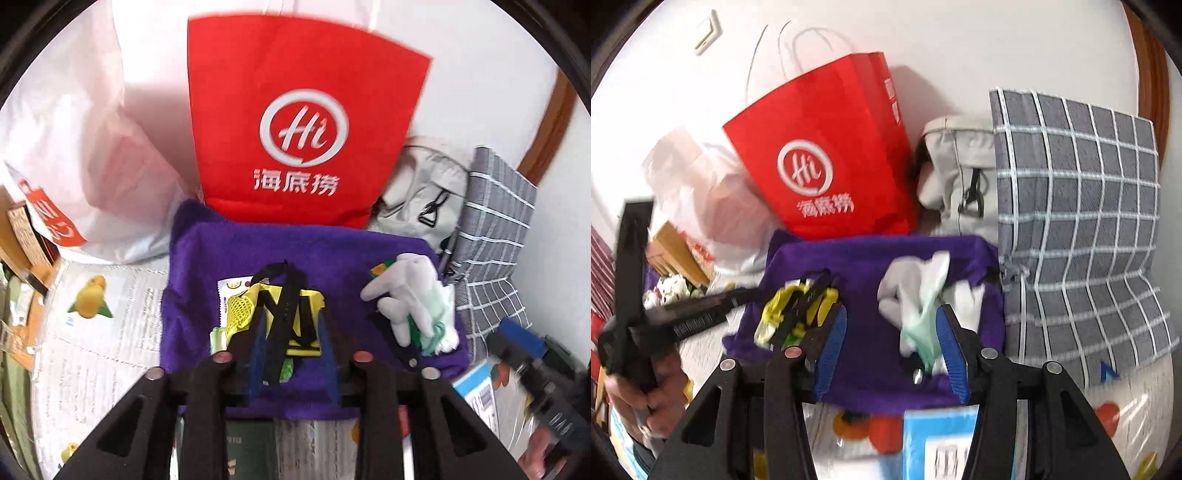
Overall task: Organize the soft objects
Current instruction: 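Withdraw both open tools from the towel back over the bed items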
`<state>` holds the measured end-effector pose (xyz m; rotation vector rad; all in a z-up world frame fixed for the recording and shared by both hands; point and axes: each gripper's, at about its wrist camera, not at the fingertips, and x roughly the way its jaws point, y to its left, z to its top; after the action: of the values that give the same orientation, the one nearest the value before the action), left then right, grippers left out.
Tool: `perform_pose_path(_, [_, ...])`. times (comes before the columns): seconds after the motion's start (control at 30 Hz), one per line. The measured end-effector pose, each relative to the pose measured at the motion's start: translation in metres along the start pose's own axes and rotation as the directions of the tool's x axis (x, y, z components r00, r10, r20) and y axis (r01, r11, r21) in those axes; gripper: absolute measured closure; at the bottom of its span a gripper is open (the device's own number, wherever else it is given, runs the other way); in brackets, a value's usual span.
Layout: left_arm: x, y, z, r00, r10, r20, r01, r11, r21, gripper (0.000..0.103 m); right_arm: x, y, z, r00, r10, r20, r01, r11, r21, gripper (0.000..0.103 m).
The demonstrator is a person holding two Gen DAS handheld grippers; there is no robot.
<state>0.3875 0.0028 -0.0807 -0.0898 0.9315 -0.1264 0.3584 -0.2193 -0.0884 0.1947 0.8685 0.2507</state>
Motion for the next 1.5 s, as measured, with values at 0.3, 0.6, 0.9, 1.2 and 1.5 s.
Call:
perform_pose_path(0.3, [-0.059,0.003,-0.052,0.999,-0.026,0.036,0.026,0.999,-0.021,0.069,-0.024,0.0,-0.067,0.998,0.011,-0.063,-0.011,1.0,0.002,0.053])
perform_pose_path(0.6, [-0.103,0.027,-0.105,0.997,0.0,0.076,0.005,0.998,-0.058,0.069,-0.03,0.023,-0.121,0.993,-0.006,-0.114,0.003,1.0,-0.027,0.053])
perform_pose_path(0.9, [-0.108,0.048,-0.153,0.998,0.037,0.056,-0.033,0.998,-0.061,0.069,-0.024,0.044,-0.17,0.985,-0.109,-0.135,0.089,0.986,-0.143,0.062])
perform_pose_path(1.2, [-0.1,0.074,-0.201,1.0,-0.02,-0.008,0.019,0.992,-0.126,0.069,-0.019,0.055,-0.192,0.974,-0.193,-0.12,0.164,0.962,-0.22,0.062])
perform_pose_path(1.5, [-0.098,0.083,-0.225,0.999,-0.037,-0.038,0.03,0.987,-0.159,0.069,0.001,0.071,-0.199,0.942,-0.33,-0.053,0.292,0.889,-0.351,0.065])
